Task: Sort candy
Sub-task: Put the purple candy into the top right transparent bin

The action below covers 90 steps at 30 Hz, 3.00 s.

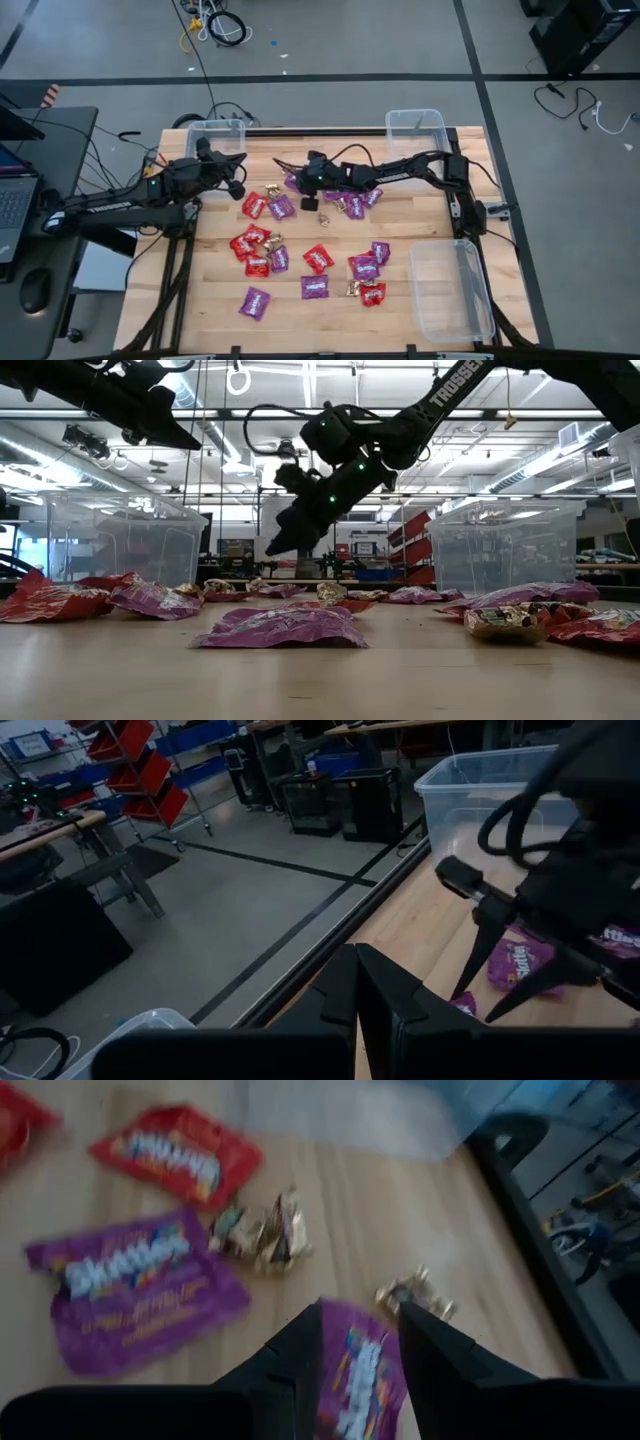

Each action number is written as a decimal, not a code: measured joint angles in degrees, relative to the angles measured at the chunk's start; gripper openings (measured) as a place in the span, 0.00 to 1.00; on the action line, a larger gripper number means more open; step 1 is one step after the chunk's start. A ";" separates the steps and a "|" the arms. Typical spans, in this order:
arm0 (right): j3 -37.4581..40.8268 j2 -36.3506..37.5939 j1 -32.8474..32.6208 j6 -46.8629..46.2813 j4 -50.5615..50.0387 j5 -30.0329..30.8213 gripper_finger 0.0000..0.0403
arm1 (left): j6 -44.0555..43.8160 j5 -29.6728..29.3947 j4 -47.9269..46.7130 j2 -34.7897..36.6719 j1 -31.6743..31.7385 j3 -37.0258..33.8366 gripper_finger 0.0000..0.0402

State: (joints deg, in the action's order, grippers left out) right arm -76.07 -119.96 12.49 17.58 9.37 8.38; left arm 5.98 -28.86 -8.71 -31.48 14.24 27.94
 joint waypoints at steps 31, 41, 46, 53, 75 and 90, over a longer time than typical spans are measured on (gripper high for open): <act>0.00 -3.70 0.88 -1.77 -9.72 2.44 0.33 | 0.00 0.02 0.09 -0.02 0.00 0.00 0.02; -0.09 -3.48 1.97 -3.98 -12.69 -0.27 0.03 | 0.00 0.02 0.09 -0.02 0.00 0.00 0.02; -0.05 -3.48 1.97 -3.93 -12.70 -0.33 0.00 | 0.05 0.02 0.09 -0.02 0.00 0.00 0.02; 0.26 -0.45 0.24 -4.14 -13.75 1.24 0.00 | 0.13 0.02 0.07 -0.01 0.00 0.00 0.02; 0.13 2.89 -2.35 -4.92 -11.17 6.89 0.10 | -0.03 0.47 0.04 -0.01 0.02 0.00 0.02; 0.15 -0.17 -1.96 -6.77 -7.23 5.68 0.42 | -0.17 0.94 -0.33 0.00 -0.02 0.00 0.02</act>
State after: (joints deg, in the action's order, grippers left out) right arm -75.92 -120.14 10.53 10.81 2.14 14.06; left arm 5.80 -27.92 -9.04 -31.48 14.22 27.94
